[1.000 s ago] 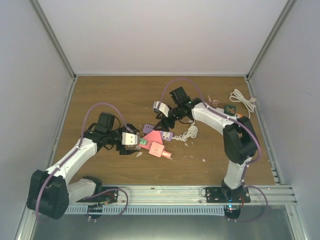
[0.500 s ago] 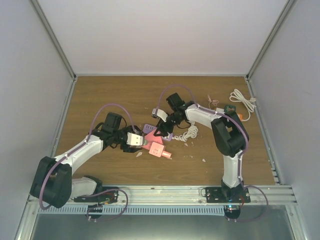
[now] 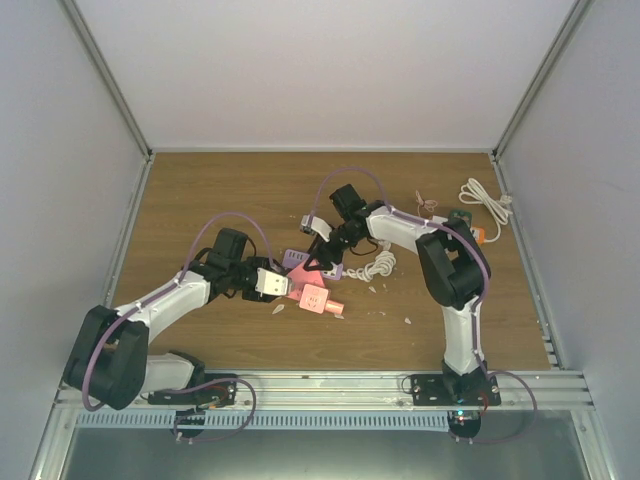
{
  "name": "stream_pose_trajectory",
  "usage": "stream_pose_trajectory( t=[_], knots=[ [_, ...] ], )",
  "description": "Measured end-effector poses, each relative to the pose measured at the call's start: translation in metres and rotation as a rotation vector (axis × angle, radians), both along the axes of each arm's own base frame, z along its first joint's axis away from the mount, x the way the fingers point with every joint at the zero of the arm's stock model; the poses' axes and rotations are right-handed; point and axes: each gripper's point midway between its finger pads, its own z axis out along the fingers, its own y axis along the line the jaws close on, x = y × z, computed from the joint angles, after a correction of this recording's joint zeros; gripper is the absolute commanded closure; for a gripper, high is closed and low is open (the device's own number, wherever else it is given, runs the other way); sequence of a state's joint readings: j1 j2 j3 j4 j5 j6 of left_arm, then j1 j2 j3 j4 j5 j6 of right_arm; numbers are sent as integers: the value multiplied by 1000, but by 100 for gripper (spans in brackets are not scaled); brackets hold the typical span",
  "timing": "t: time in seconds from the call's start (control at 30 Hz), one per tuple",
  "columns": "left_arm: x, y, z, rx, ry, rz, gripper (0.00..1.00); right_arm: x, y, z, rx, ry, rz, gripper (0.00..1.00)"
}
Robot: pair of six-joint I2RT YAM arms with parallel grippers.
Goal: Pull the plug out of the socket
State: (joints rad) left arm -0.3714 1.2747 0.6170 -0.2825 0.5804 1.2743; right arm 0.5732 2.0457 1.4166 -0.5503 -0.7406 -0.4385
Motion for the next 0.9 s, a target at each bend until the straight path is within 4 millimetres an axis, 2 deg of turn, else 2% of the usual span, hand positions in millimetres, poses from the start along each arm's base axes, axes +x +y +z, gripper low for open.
stream_pose_trajectory(
  t=[0.27,0.4,0.6,0.9],
  knots=[
    [-2,2,-9,13,-7,-9,61,2,4,-2,6,22,6,27],
    [-4,1,-10,12,-10,-9,68,1,5,-2,3,24,8,29],
    [-5,1,-9,5,-10,5,71,3,10,-5,-2,11,13,30],
    [-10,2,-5,-12,-1,29,80,2,14,-7,11,-7,21,31]
  ],
)
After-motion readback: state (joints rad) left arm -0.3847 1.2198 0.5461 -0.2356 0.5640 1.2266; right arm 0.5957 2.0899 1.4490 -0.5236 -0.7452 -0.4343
